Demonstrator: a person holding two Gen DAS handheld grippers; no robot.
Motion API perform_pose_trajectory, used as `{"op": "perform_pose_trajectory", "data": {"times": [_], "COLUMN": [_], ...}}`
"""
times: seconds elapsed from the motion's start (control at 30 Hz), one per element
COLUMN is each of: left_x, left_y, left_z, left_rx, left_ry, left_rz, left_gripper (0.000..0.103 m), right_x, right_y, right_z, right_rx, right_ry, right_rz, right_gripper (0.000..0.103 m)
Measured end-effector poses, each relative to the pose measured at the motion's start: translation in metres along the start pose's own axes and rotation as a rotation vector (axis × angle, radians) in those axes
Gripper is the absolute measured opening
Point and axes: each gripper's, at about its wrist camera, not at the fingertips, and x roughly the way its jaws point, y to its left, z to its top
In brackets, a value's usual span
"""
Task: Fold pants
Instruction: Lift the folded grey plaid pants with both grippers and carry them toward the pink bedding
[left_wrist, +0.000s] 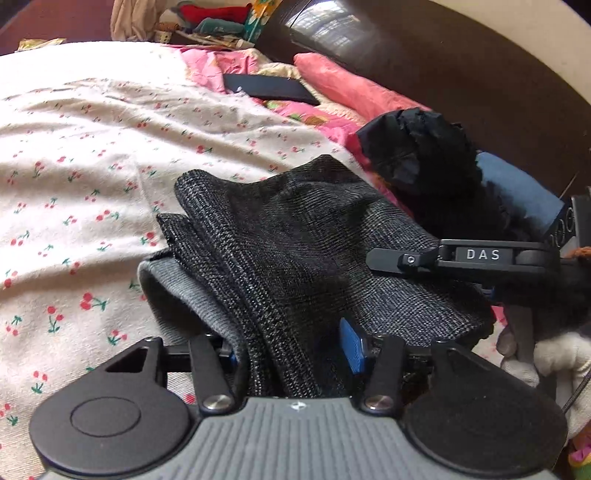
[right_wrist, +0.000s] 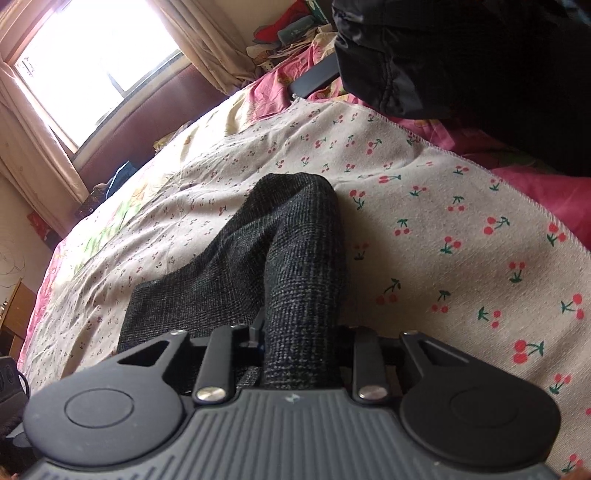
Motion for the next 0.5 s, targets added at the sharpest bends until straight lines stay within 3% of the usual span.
{"op": "perform_pose_trajectory", "data": {"times": [0.03, 0.13, 0.23, 0.3, 0.4, 0.43, 0.5], "left_x": [-0.005, -0.01, 0.005, 0.022, 0.035, 0.028, 0.007], "left_y": [-0.005, -0.02, -0.03, -0.037, -0.03, -0.027, -0.024], "left_z": [0.005, 0.018, 0.025, 0.017, -0.002, -0.007, -0.011], "left_rx": [-0.002, 0.008, 0.001, 0.06, 0.095, 0.096, 0.133], "left_ry": [-0.016, -0.062, -0.035, 0.003, 0.067, 0.051, 0.017], "left_rz": [-0.031, -0.087, -0.126, -0.08, -0.018, -0.024, -0.01], "left_gripper": [0.053, 0.052, 0.052, 0.052, 0.054, 0.057, 0.057], "right_x": [-0.006, -0.032, -0.046, -0.042, -0.027, -0.027, -0.044], "right_y": [0.003, 0.004, -0.008, -0.02, -0.037, -0.043, -0.05], "right_z": [0.005, 0.026, 0.046, 0.049, 0.038, 0.031, 0.019], "right_rx": [-0.021, -0.052, -0.06, -0.032, -0.033, -0.019, 0.033], "right_ry": [-0.006, -0.061, -0.055, -0.028, -0.002, -0.018, -0.117], "right_rz": [-0.001, 0.004, -0.027, -0.096, -0.287, -0.307, -0.263], "right_gripper": [0.025, 0.025, 0.026, 0.029, 0.049, 0.052, 0.051]}}
